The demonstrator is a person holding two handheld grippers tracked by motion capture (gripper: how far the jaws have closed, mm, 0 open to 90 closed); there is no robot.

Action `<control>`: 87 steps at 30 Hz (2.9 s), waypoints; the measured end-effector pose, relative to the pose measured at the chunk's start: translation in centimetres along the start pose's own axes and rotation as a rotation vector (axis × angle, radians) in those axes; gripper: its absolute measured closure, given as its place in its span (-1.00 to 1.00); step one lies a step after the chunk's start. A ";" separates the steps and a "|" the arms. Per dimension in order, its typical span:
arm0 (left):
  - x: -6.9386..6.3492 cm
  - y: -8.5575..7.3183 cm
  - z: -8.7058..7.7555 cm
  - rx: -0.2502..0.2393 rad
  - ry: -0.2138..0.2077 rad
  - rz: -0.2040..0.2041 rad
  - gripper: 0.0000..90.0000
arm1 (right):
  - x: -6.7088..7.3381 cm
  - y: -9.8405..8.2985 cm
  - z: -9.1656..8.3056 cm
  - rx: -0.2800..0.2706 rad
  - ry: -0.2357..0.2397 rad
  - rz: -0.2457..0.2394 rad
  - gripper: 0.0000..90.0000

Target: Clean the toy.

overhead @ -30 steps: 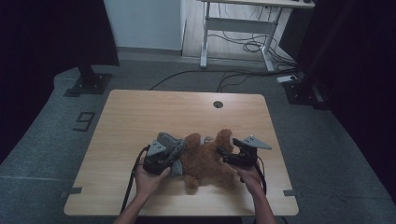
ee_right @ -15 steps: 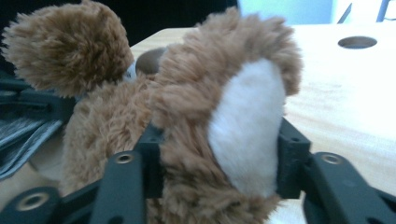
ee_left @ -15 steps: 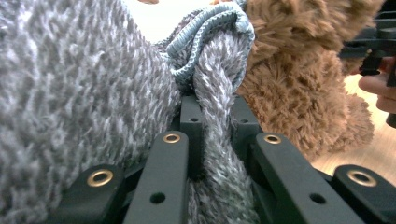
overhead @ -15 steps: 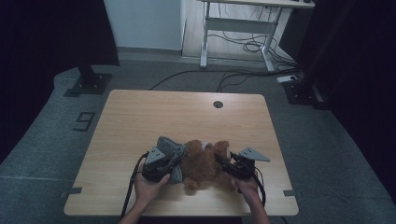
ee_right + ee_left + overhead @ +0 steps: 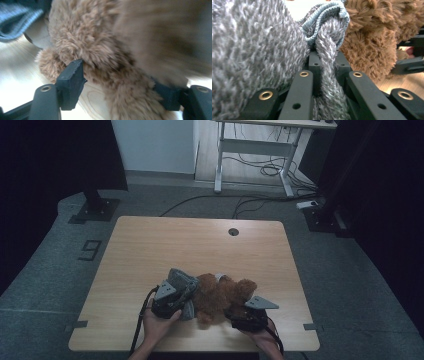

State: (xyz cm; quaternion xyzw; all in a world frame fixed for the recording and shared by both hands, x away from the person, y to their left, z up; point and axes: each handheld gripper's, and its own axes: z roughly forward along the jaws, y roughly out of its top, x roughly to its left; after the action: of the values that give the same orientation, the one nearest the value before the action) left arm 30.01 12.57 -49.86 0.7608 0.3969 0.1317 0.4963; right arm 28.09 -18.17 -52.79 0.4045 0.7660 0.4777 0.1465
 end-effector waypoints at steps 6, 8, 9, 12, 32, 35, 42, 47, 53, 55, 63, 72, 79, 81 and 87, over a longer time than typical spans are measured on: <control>-0.2 -0.3 0.3 -0.011 0.002 0.012 0.78 | 1.5 0.5 3.5 0.081 -0.141 -0.083 -0.27; -0.3 -0.4 0.8 -0.016 0.006 0.026 0.78 | 1.5 0.7 4.1 0.085 -0.195 -0.089 -0.20; -0.4 -0.4 1.0 -0.017 0.009 0.032 0.79 | 1.4 0.7 4.4 0.080 -0.226 -0.088 -0.17; -0.8 -0.1 2.0 -0.020 0.048 0.084 0.79 | 0.9 0.7 5.3 0.065 -0.290 -0.079 -0.10; 0.4 0.8 2.9 -0.006 -0.006 0.048 0.79 | -5.0 2.9 0.1 -0.137 -0.114 0.161 -0.56; 0.2 0.7 2.6 -0.001 -0.013 0.050 0.78 | -5.9 4.3 -1.1 -0.187 -0.114 0.179 -0.64; 0.1 0.5 2.4 -0.006 -0.017 0.024 0.78 | -5.6 6.1 0.6 -0.159 -0.105 0.158 -0.06; 0.1 0.7 1.8 -0.015 -0.040 -0.013 0.76 | -4.8 4.0 1.1 -0.162 -0.144 0.148 0.23; -0.5 2.3 0.5 -0.019 -0.056 -0.043 0.75 | -4.5 2.4 0.6 -0.177 -0.145 0.103 0.26; -0.6 3.2 -0.2 -0.031 -0.055 -0.042 0.74 | -4.4 2.2 0.4 -0.178 -0.150 0.069 0.26; -1.9 10.1 -1.8 -0.120 -0.049 0.024 0.72 | -4.1 1.7 0.4 -0.193 -0.166 0.007 0.27; -6.6 13.7 6.4 0.061 -0.130 0.095 0.72 | -4.0 1.6 0.4 -0.192 -0.170 -0.004 0.27; -8.7 11.1 11.7 0.291 -0.136 0.147 0.67 | -4.1 1.4 0.3 -0.192 -0.171 -0.005 0.27; -8.3 9.9 11.8 0.267 -0.124 0.145 0.72 | -4.4 1.3 0.4 -0.186 -0.161 0.010 0.27; -6.9 9.0 9.8 0.206 -0.075 0.123 0.78 | -4.7 1.1 0.4 -0.196 -0.144 0.018 0.27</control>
State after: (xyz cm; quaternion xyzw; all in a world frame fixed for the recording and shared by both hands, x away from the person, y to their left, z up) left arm 35.67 -0.61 -45.44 0.8350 0.3421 0.0919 0.4210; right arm 31.84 -21.22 -52.81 0.4283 0.6995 0.5213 0.2358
